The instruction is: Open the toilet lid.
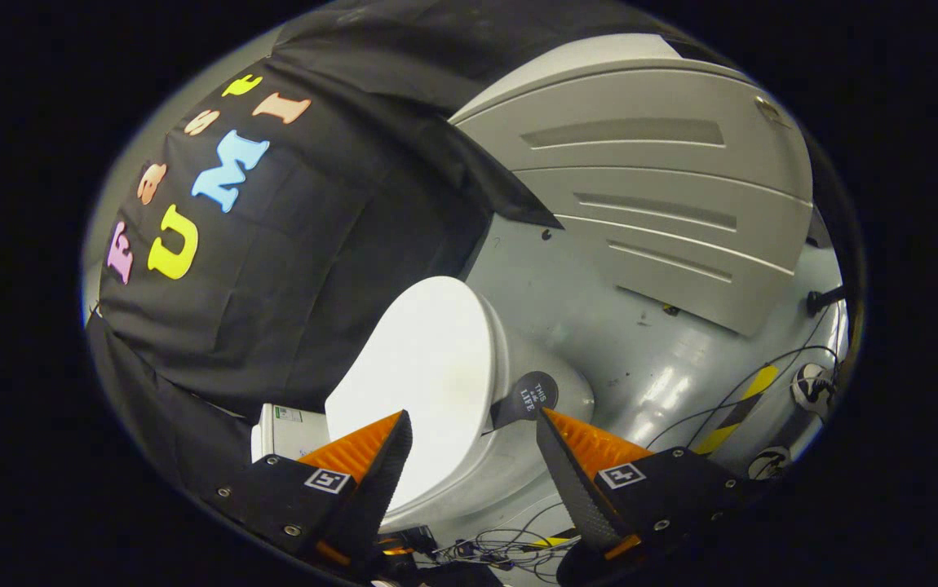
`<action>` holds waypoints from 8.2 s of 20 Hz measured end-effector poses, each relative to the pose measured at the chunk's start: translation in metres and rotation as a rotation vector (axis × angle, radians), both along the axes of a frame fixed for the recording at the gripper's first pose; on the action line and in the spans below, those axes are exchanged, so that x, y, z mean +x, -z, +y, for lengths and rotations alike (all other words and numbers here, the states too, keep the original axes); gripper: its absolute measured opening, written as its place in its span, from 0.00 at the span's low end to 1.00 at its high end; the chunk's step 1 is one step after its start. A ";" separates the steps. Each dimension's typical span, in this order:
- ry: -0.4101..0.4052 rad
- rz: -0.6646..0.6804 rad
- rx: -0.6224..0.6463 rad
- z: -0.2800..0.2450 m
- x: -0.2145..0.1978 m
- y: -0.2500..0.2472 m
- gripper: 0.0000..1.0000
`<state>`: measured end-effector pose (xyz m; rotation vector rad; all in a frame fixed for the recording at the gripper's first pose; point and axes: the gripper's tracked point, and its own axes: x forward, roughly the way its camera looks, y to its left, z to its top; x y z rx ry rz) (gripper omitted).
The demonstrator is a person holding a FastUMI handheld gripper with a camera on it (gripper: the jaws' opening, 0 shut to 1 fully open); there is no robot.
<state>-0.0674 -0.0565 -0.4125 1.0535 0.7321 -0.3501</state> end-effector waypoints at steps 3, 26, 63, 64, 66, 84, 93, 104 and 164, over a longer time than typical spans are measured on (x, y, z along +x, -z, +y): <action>0.021 0.022 0.017 -0.005 -0.005 0.015 0.94; 0.039 -0.053 0.218 -0.006 0.027 0.082 0.40; -0.087 -0.127 -0.096 -0.004 0.039 -0.004 0.00; -0.096 -0.131 -0.111 -0.004 0.040 -0.010 0.00; -0.114 -0.137 -0.146 -0.002 0.041 -0.020 0.00; -0.320 -0.370 -0.553 0.055 0.066 -0.170 0.00; -0.395 -0.428 -0.708 0.087 0.071 -0.212 0.00; -0.413 -0.462 -0.852 0.127 0.083 -0.259 0.00; -0.721 -0.653 -0.938 0.444 0.115 -0.348 0.02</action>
